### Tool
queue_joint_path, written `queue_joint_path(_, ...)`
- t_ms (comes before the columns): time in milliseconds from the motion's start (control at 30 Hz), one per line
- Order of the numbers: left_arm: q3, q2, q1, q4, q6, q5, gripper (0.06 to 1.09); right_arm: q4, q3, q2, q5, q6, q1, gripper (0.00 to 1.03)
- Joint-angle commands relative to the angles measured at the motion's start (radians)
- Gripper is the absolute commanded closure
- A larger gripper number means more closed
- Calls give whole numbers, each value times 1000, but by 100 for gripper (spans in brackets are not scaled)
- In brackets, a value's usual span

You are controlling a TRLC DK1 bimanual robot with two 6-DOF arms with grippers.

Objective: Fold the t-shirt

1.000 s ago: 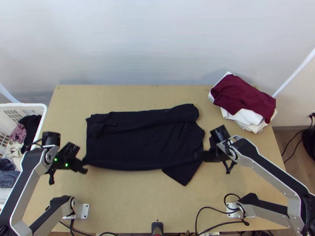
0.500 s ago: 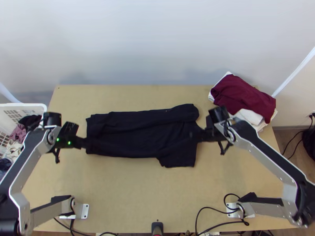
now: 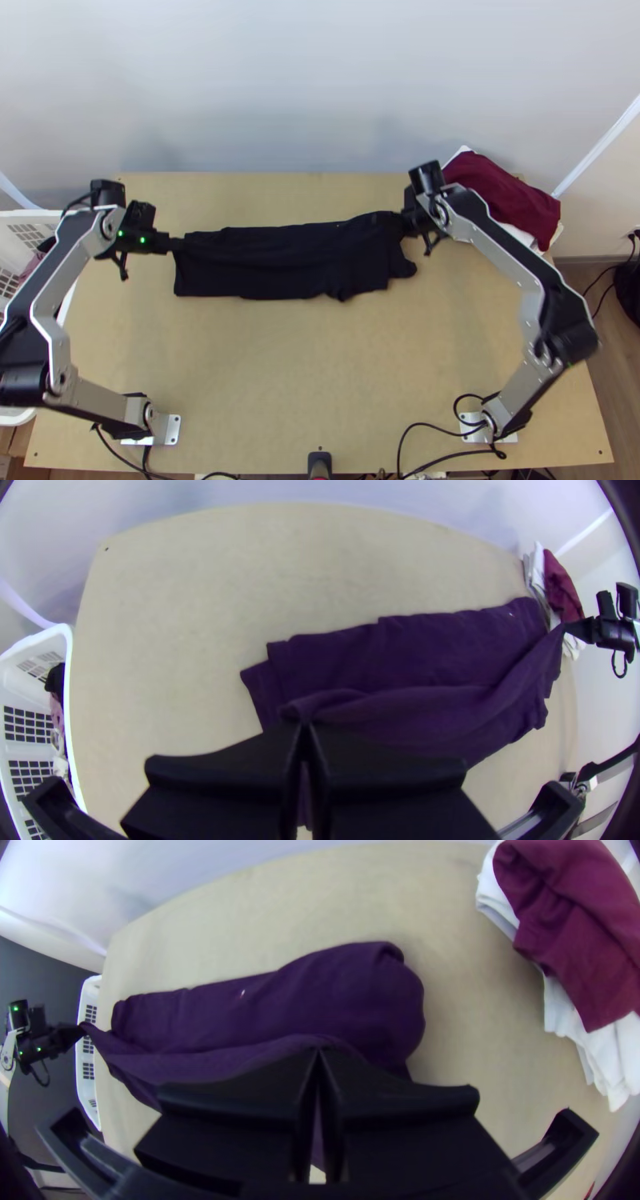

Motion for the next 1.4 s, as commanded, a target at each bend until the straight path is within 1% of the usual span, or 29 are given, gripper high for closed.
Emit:
queue_joint_path(0,78,64,16,4,-29,-15,105,3,109,84,15,-15,-16,100)
queue_joint_path(233,162,166,29,1,-52,-23,105,3,234,196,29,-14,-21,100)
queue_joint_path(300,173,194,27,2,-60,-45,105,3,249,221,43,-14,-22,100)
queue_joint_path(400,184,231,24,5,-86,-45,105,3,263,256,52,-12,-24,100)
queue_joint_path(500,173,248,18,39,-109,-45,104,3,269,276,66,-9,-24,100)
queue_joint_path(533,168,252,18,45,-115,-43,101,3,272,284,75,-1,-24,100)
queue_joint_path(600,142,254,9,76,-117,-45,89,11,284,299,111,23,-25,100)
queue_joint_path(633,133,249,9,96,-123,-43,81,22,287,302,130,32,-25,95)
queue_joint_path(667,130,245,9,102,-132,-37,68,25,287,301,134,41,-27,78)
queue_joint_path(733,130,231,16,97,-152,3,33,25,289,287,134,51,-25,16)
queue_joint_path(767,131,223,19,93,-163,23,18,25,286,272,134,55,-24,3)
queue_joint_path(800,133,213,27,88,-169,46,11,26,283,249,135,61,-21,3)
queue_joint_path(933,108,150,88,128,-195,107,11,89,231,97,134,74,6,3)
queue_joint_path(1000,92,127,131,128,-189,163,11,95,215,26,132,77,18,3)
queue_joint_path(1033,84,120,153,127,-187,187,11,97,207,-6,134,92,21,3)
queue_joint_path(1067,79,117,171,110,-181,207,11,97,204,-32,132,100,21,3)
queue_joint_path(1133,53,110,208,78,-132,265,11,97,195,-80,106,118,21,3)
queue_joint_path(1167,38,108,226,67,-117,301,11,95,192,-98,84,126,19,3)
queue_joint_path(1200,22,108,242,38,-83,350,13,95,194,-110,43,143,15,3)
queue_joint_path(1233,4,108,257,21,-49,385,14,95,195,-123,-21,175,4,3)
queue_joint_path(1300,-37,108,276,12,-19,428,14,85,207,-132,-132,233,-17,4)
queue_joint_path(1333,-59,108,279,13,-3,431,14,80,218,-133,-192,262,-31,4)
queue_joint_path(1367,-76,110,282,15,1,434,14,78,223,-132,-228,281,-37,4)
